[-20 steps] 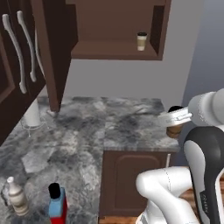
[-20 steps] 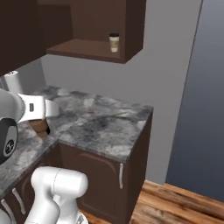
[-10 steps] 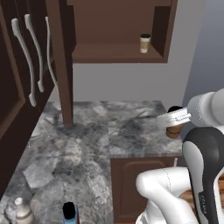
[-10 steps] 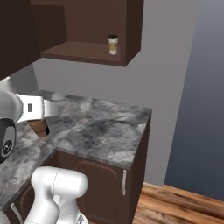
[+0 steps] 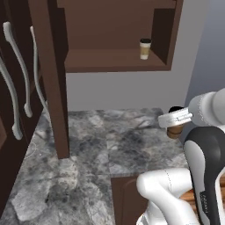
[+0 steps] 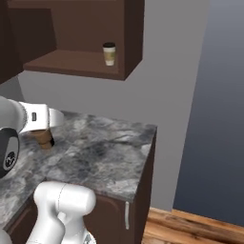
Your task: Sort all alcoholic drinks to one cabinet, and non-alcoholic drinks to the other.
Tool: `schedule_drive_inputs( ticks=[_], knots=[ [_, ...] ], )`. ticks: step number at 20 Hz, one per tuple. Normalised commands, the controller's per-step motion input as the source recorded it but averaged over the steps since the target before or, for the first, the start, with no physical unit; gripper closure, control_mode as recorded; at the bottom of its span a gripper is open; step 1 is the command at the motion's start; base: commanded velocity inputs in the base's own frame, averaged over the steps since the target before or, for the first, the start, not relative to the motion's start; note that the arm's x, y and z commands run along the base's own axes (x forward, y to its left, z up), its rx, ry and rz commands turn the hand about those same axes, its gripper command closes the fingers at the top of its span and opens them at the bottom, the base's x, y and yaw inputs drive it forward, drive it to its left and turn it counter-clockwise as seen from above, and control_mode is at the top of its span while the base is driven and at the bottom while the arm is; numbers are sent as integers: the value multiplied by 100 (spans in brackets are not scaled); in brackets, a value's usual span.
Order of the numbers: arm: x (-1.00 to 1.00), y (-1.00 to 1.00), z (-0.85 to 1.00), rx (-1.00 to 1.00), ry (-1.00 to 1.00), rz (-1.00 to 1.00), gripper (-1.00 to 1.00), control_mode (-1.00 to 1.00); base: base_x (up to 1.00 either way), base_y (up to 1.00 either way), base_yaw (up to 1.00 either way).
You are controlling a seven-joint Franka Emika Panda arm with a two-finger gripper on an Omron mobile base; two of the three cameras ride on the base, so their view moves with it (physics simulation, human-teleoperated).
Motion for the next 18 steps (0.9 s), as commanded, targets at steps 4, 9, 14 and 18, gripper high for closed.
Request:
schedule_drive_inputs(
  ticks=[4,9,14,18],
  knots=[
    [0,0,0,0,0,0,100,100,27,15,-9],
    [0,0,0,0,0,0,100,-100,7,0,-6],
    [0,2,18,0,-7,0,100,-100,0,0,0],
    [0,0,34,0,-14,0,100,-100,0,0,0]
  ],
)
